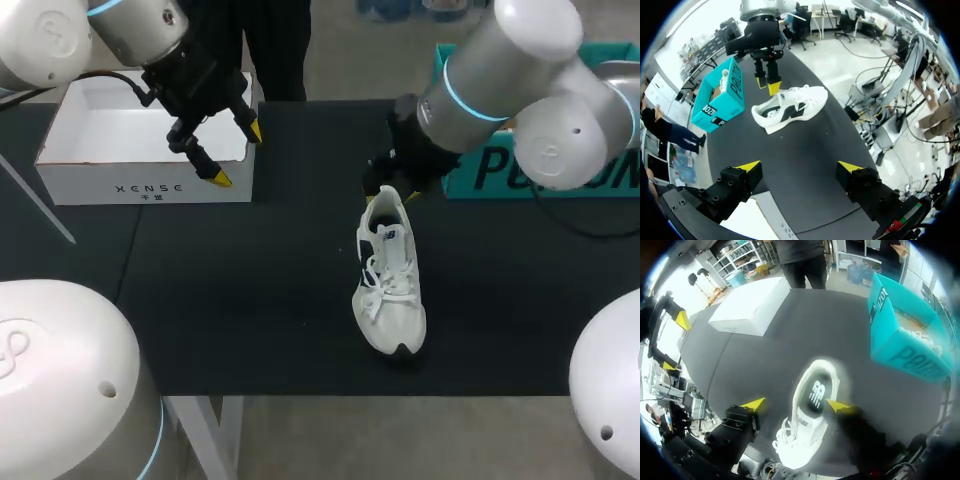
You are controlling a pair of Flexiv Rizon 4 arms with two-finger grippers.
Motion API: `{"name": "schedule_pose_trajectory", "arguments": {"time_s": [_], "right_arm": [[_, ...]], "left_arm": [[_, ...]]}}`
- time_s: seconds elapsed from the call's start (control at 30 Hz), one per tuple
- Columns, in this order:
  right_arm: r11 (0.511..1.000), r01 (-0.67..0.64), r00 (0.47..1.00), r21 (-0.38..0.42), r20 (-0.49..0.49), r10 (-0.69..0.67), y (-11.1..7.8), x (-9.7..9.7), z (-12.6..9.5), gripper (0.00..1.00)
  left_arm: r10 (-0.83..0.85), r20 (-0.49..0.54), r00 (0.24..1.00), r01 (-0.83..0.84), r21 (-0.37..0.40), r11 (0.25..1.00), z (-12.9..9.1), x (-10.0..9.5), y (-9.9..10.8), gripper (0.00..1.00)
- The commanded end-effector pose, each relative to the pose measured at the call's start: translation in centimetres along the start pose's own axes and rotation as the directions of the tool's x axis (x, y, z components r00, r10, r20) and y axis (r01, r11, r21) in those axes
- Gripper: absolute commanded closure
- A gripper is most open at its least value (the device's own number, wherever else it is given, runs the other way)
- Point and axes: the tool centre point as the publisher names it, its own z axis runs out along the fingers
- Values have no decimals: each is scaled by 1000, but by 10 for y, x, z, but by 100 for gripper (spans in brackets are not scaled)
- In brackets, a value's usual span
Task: Take the shoe out of the shoebox, open the shoe tongue, remove and reinsert the insole, then place the shoe into the shoebox
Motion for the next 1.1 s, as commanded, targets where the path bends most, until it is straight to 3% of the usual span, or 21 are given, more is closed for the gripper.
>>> {"name": "schedule_pose_trajectory", "arguments": {"time_s": [0.03,0.33,0.77,1.1], "right_arm": [[999,-18,955,28,295,8,-4,7,8,100],[997,-41,933,60,360,16,-13,10,37,100],[991,-126,924,36,369,104,-6,-28,64,100],[984,-168,936,54,321,143,4,-41,83,100]], "left_arm": [[0,-1,1000,0,-3,1000,0,0,0,0],[0,-1,1000,0,-3,1000,0,0,0,0],[0,-1,1000,0,-3,1000,0,0,0,0],[0,-1,1000,0,-3,1000,0,0,0,0]]}}
